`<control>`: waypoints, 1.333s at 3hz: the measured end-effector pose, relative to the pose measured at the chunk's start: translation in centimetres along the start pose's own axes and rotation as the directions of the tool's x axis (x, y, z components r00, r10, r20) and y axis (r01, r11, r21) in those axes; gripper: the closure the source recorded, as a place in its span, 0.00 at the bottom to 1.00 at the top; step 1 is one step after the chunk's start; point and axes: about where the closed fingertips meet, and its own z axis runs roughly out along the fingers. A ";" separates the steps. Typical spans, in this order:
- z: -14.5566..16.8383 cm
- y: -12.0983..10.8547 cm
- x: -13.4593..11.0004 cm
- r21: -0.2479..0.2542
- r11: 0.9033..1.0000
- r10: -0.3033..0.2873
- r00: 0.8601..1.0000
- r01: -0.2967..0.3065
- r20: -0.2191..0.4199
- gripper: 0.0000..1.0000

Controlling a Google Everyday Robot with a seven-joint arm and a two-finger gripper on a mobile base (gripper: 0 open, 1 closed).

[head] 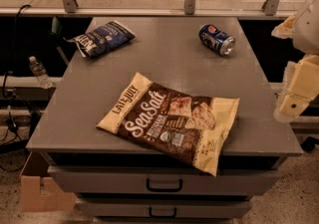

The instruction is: Pick brown chip bag

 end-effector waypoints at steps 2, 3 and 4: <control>0.0 0.0 -0.3 0.004 1.000 -0.006 1.000 0.006 0.021 0.00; 2.9 0.8 -2.2 -0.039 0.999 -0.019 0.998 0.022 0.061 0.00; 7.1 1.8 -4.7 -0.123 0.992 -0.015 0.994 0.028 0.109 0.00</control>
Offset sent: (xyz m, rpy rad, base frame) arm 0.0007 0.0057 -0.0048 0.0397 -0.0005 0.0256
